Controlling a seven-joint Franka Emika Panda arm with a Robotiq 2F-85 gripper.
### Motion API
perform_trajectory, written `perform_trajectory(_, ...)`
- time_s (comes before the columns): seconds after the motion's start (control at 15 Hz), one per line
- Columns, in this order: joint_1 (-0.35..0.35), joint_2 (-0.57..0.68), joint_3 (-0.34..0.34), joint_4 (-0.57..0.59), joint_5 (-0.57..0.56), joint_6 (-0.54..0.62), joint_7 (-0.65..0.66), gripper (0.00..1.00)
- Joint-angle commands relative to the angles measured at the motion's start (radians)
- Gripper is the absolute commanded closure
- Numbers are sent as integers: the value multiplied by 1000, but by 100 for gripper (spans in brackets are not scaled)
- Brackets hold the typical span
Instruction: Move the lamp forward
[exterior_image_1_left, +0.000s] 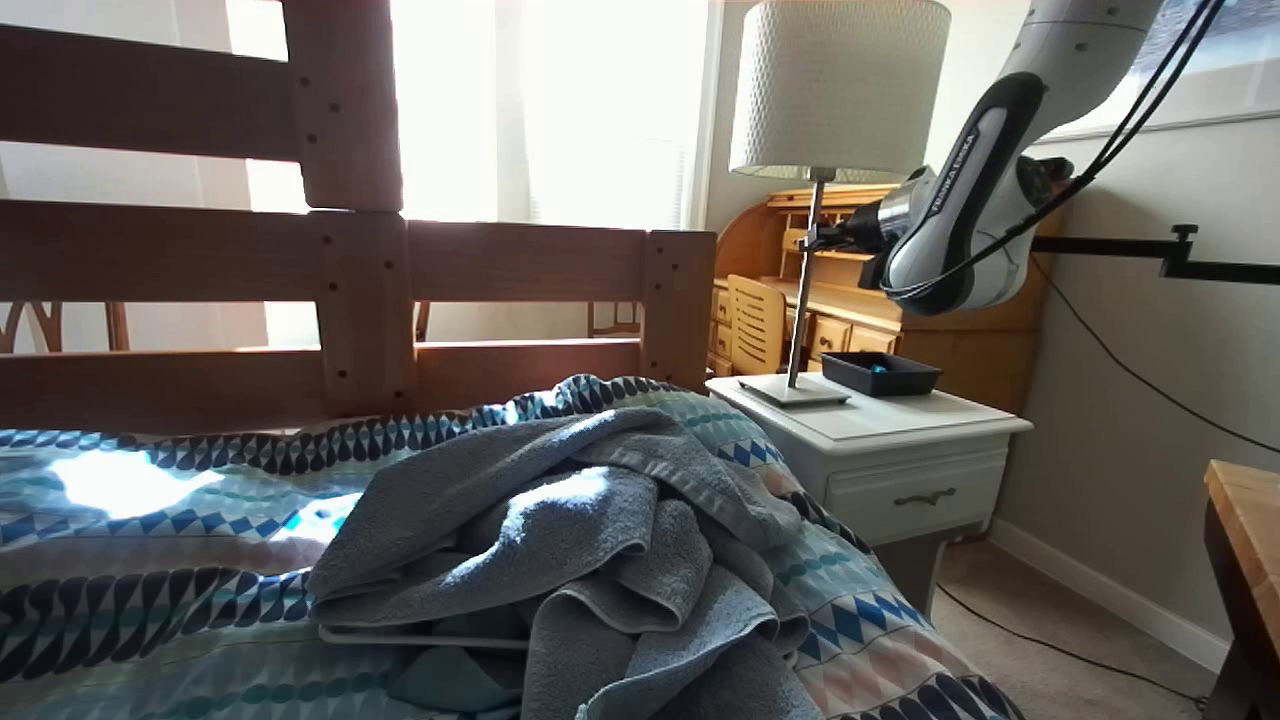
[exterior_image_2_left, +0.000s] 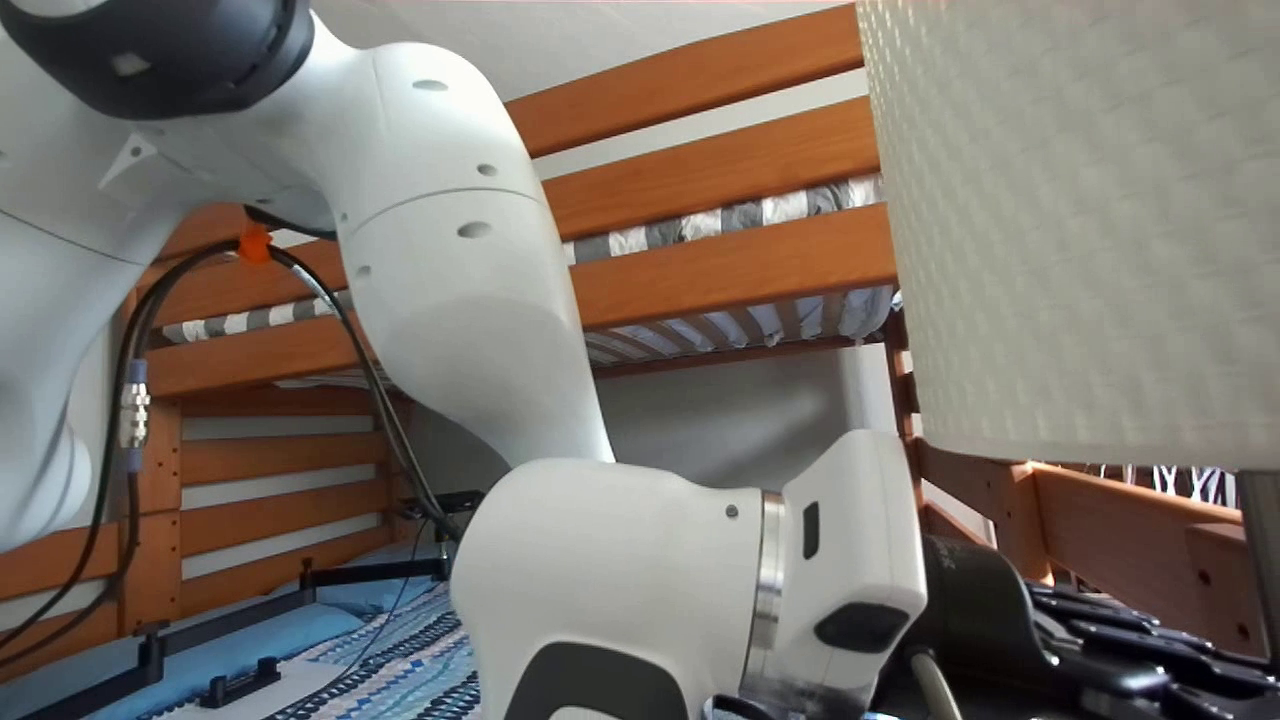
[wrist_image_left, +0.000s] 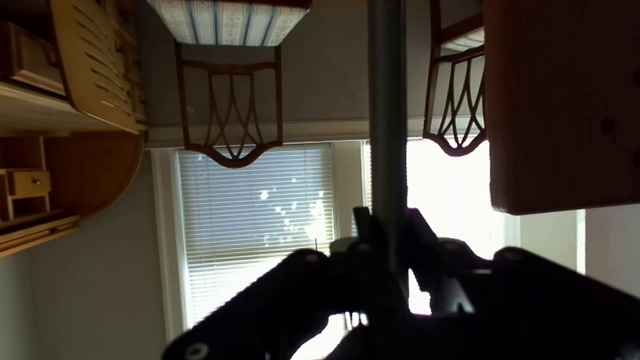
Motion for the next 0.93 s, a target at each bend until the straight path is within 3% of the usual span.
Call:
perform_trajectory(0.0,13,-76,9,-89,43,30,-18,95)
perform_trajectory(0.87,28,-173,9,-228,35,27,-18,95)
